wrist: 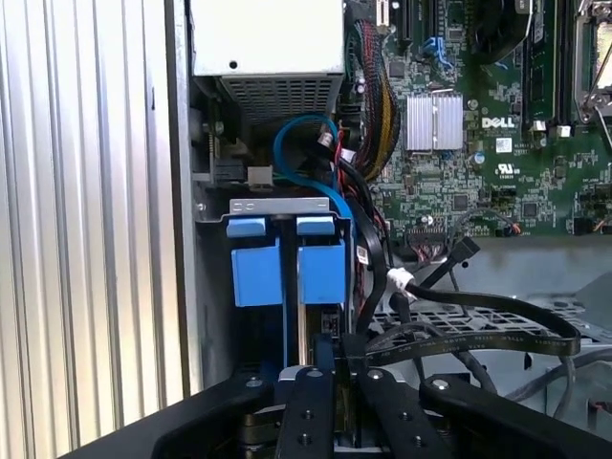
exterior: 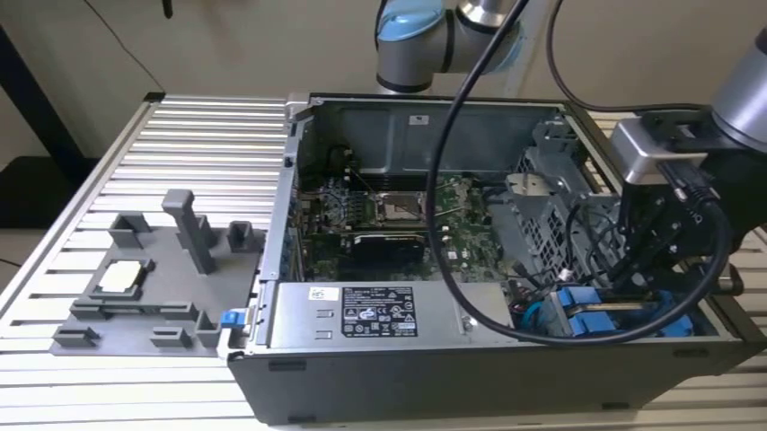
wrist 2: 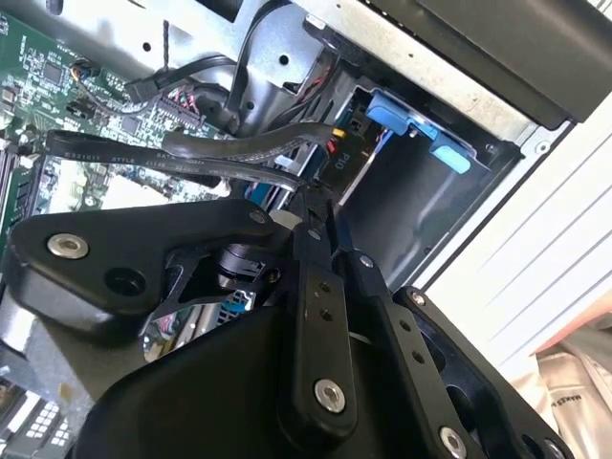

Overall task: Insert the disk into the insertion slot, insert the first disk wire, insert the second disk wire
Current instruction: 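Insert the first disk wire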

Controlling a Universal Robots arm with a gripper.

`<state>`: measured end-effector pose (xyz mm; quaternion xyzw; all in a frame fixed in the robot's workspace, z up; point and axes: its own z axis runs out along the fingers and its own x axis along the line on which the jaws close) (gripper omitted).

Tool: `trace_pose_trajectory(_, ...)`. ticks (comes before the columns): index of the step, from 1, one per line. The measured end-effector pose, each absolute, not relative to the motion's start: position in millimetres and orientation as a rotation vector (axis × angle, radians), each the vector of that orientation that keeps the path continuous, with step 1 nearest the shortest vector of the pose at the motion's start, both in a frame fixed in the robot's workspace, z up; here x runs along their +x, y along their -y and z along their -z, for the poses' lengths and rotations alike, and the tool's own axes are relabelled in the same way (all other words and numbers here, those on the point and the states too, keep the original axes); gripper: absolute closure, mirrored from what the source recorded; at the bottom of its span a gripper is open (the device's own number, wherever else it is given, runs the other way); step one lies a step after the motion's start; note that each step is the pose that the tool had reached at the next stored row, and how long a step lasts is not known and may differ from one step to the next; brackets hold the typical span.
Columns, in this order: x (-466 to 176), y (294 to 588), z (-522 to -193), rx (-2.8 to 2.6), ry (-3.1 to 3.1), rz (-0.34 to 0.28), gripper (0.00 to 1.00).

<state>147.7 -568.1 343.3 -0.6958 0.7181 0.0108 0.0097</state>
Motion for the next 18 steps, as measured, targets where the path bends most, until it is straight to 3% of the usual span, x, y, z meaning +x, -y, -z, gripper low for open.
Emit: trace_pose_trajectory(18,144.5,568.2,-334.6,-2.169,-2.238,-0.029,0.84)
